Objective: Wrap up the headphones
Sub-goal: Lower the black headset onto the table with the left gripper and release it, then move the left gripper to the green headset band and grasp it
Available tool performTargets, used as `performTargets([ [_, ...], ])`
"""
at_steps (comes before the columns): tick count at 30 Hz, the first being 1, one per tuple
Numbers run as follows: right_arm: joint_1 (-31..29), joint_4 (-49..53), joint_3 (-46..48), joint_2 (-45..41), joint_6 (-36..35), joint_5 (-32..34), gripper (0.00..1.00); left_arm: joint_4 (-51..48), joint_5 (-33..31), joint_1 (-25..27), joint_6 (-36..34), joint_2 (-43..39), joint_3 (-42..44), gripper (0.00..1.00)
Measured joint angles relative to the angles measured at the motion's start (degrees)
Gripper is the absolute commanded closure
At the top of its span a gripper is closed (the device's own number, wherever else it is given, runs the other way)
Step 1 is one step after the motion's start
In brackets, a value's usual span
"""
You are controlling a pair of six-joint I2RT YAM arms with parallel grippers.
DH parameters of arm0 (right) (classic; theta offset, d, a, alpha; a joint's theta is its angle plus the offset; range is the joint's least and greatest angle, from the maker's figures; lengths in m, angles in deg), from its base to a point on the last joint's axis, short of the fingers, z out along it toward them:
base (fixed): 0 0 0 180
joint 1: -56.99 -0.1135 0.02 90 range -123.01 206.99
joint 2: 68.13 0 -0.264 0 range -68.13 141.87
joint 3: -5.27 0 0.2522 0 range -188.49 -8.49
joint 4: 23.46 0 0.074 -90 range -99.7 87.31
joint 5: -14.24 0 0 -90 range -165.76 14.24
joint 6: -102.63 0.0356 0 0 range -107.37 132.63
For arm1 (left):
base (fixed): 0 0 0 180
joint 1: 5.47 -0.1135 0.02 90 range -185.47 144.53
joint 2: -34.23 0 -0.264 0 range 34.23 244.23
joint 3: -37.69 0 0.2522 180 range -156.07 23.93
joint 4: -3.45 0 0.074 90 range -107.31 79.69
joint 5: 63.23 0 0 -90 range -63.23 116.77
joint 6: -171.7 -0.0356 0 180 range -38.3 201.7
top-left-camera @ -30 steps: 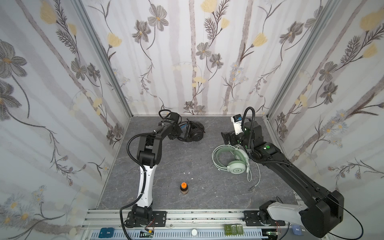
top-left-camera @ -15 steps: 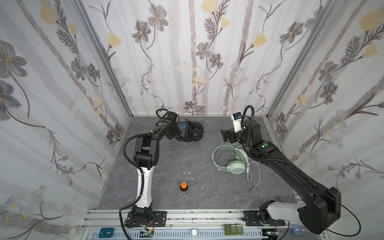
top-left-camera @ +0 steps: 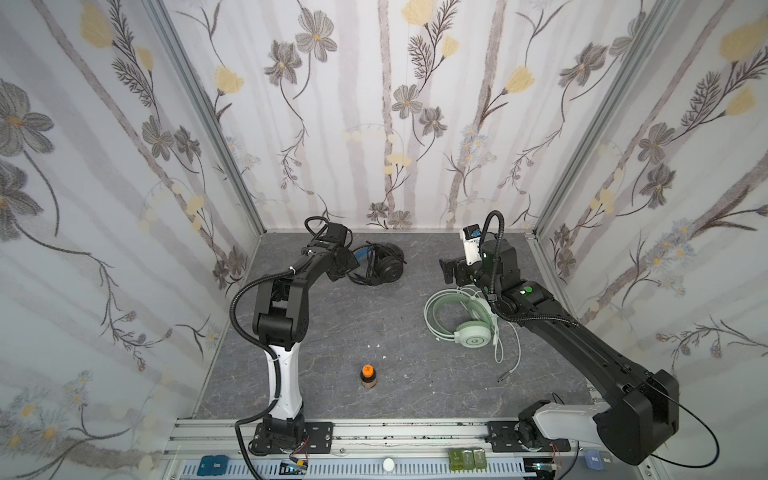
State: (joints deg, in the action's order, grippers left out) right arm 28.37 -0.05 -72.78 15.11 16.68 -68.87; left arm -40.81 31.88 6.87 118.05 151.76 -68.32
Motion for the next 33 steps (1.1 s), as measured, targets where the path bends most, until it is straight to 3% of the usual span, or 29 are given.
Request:
performTargets([
  [4, -0.3, 0.0, 0.0, -0.2, 0.9, 1.0, 0.0, -2.2, -0.3, 2.5, -1.0, -7.6, 5.5, 0.3],
  [11, 0.2, 0.7, 2.1, 0.8, 5.2, 1.6, 0.0, -5.2, 1.1, 17.9, -3.3, -14.9, 7.8, 0.22],
  [15, 1.8, 0.9, 3.8, 0.5, 8.3, 1.6, 0.0, -6.7, 4.0, 24.8, -3.2, -10.6, 4.4, 0.06],
  [17, 3.1, 1.1, 5.2, -0.4, 10.0, 1.3, 0.0, -7.2, 4.2, 27.1, -2.9, -7.0, 1.4, 0.03],
  [24, 4.3, 5.7, 7.0, -5.4, 11.9, 1.0, 0.0, -9.1, 5.2, 33.6, -3.0, 5.1, -11.3, 0.05],
  [33, 5.0, 10.6, 7.9, -12.4, 10.1, 2.0, 0.0, -15.7, -1.7, 34.4, -4.5, 16.7, -24.1, 0.14],
])
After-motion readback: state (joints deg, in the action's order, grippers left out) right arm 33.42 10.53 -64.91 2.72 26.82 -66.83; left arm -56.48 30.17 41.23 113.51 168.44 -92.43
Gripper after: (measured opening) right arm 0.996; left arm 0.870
